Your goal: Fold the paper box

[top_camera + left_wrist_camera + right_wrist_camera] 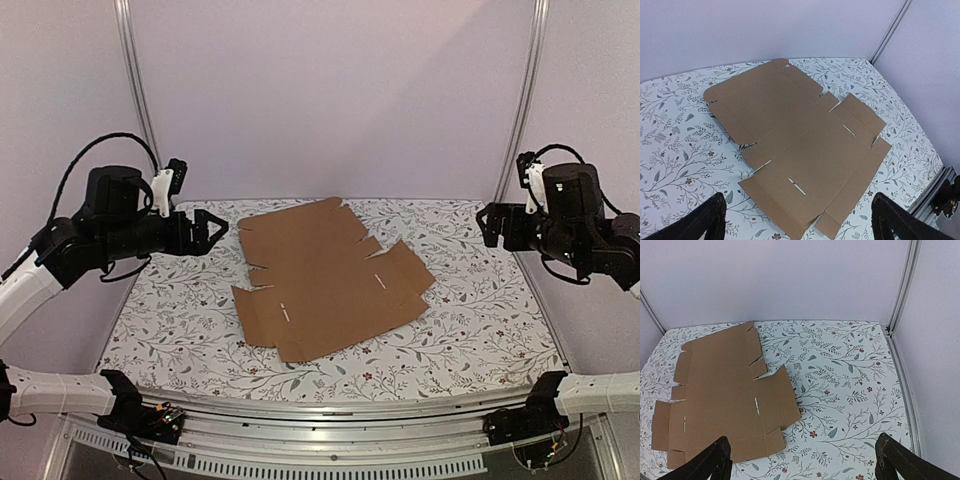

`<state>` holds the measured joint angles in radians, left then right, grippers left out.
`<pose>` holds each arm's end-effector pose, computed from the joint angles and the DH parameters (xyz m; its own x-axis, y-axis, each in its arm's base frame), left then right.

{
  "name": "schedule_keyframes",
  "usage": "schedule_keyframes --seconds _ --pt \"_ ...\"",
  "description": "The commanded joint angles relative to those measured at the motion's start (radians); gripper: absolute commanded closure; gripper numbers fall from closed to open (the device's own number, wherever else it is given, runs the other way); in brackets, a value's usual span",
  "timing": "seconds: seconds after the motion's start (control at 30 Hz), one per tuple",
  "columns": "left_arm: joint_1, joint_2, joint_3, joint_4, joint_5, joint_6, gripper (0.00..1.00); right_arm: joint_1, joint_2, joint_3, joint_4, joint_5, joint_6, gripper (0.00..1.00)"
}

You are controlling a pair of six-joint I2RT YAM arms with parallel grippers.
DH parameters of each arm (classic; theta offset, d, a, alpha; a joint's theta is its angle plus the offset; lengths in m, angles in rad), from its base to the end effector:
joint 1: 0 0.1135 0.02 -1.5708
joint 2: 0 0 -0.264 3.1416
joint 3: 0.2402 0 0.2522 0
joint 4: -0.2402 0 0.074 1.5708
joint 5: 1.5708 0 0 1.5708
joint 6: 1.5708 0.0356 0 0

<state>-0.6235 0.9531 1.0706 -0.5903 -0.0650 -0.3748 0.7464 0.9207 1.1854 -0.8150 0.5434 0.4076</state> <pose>0.1644 -0.1154 0.3671 -0.5401 -0.0615 -0.8393 0.3632 0.8826 -0.2984 0.1373 0.1019 0.3910 -0.4546 0.0417 -0.8897 -0.0843 0.9924 0.0897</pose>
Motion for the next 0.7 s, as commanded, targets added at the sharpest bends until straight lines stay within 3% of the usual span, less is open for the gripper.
schedule_keyframes --seconds 0.0,0.13,0.37,0.67 --pt "0.016 -0.013 -0.019 -0.005 -0.009 -0.010 0.01 0.007 -0.039 -0.026 -0.054 0.082 0.046 0.01" --pt "0.016 -0.013 -0.029 0.002 -0.007 -0.015 0.00 0.007 -0.076 -0.070 -0.064 0.085 0.074 0.01" --pt "0.016 -0.037 -0.049 0.009 0.004 -0.026 0.00 0.007 -0.100 -0.168 -0.009 -0.118 0.070 0.01" --pt "0.016 -0.067 -0.074 0.022 0.034 -0.044 0.01 0.021 -0.048 -0.364 0.161 -0.372 0.311 0.06"
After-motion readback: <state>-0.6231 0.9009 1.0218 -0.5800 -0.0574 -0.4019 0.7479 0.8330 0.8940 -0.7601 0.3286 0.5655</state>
